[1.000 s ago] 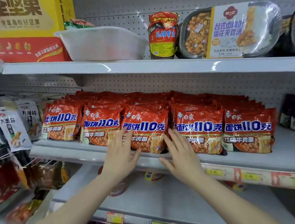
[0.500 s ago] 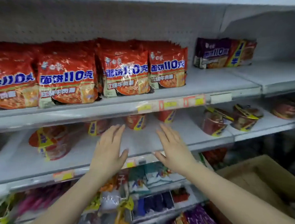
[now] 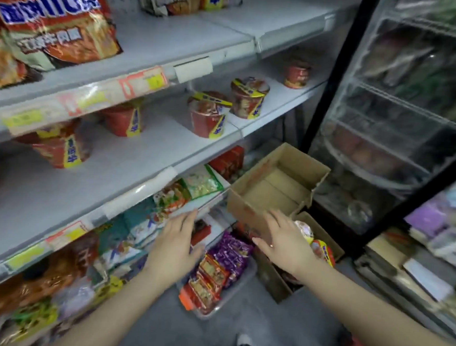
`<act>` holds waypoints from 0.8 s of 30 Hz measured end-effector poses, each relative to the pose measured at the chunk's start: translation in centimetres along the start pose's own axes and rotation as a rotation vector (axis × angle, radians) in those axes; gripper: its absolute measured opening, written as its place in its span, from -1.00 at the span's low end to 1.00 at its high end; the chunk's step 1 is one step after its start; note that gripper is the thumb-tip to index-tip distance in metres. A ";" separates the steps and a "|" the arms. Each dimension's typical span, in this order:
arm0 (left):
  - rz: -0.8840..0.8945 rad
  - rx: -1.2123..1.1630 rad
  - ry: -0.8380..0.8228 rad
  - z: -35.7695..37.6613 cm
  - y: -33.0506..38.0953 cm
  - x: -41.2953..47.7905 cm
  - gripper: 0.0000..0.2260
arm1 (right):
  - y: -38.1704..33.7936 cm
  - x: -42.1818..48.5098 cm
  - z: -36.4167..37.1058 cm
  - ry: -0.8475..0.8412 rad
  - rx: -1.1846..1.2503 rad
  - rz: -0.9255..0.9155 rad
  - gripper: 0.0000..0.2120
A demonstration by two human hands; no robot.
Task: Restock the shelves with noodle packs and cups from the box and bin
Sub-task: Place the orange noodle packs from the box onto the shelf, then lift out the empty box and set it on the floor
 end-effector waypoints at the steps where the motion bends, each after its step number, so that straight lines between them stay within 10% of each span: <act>1: 0.008 -0.003 -0.021 0.8 0.6 0.9 -0.28 | 1.0 -0.1 0.1 -0.009 0.019 0.036 -0.16; 24: -0.240 -0.236 -0.187 21.8 3.1 23.0 -0.47 | 27.0 7.7 11.0 -0.258 0.512 0.538 -0.33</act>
Point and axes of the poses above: each hand's wrist, its own x-axis towards the middle knuckle, its own z-axis out of the palm, y = z × x, the point moved 9 cm from there along x, towards the middle knuckle, and after that the axes turned 9 degrees about -x, right-handed, at the moved point
